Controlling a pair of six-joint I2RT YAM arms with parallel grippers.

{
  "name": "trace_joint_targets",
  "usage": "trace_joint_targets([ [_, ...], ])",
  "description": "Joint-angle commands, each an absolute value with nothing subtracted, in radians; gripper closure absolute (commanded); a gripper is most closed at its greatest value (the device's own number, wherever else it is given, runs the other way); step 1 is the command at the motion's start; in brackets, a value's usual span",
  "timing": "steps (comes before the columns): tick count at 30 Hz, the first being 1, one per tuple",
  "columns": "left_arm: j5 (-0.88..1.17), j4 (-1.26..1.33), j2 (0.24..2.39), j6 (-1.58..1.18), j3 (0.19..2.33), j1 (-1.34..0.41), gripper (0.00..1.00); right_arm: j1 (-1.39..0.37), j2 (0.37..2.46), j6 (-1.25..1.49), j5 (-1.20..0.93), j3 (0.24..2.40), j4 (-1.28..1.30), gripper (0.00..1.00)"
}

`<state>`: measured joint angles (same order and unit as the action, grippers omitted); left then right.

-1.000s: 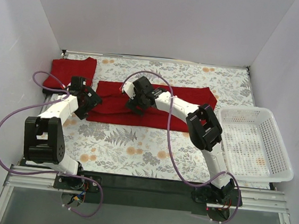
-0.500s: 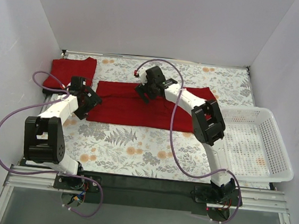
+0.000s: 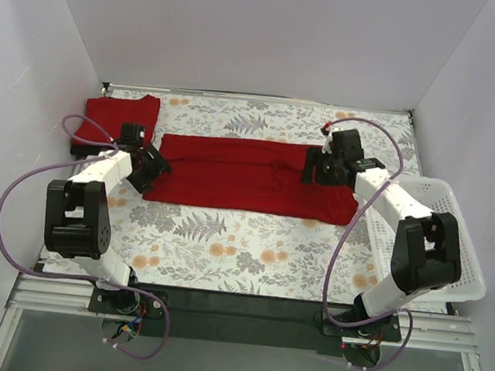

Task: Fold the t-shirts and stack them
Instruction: Fold the tshirt

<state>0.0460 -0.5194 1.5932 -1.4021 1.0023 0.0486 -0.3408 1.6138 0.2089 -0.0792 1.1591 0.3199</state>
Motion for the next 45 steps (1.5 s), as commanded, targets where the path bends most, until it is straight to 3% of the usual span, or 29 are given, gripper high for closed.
trace_joint_targets([
  [1,0.058,-0.525,1.62,-1.391,1.02,0.049,0.39,-0.322,1.566,0.278,-0.117,1.043,0.322,0.41],
  [10,-0.024,-0.523,1.69,-1.393,0.986,0.049,0.44,-0.213,1.5,0.27,-0.078,0.839,0.31,0.61],
  [21,-0.112,-0.546,1.713,-1.405,0.936,0.083,0.46,-0.152,1.486,0.302,0.147,0.765,0.314,0.61],
  [26,-0.107,-0.566,1.662,-1.402,0.908,0.106,0.45,-0.153,1.474,0.308,0.152,0.767,0.318,0.59],
  [37,-0.045,-0.618,1.445,-1.376,0.971,0.081,0.23,-0.23,1.387,0.308,0.038,0.856,0.321,0.57],
  [45,-0.051,-0.609,1.445,-1.359,1.052,-0.135,0.21,-0.262,1.498,0.195,-0.08,1.054,0.288,0.57],
])
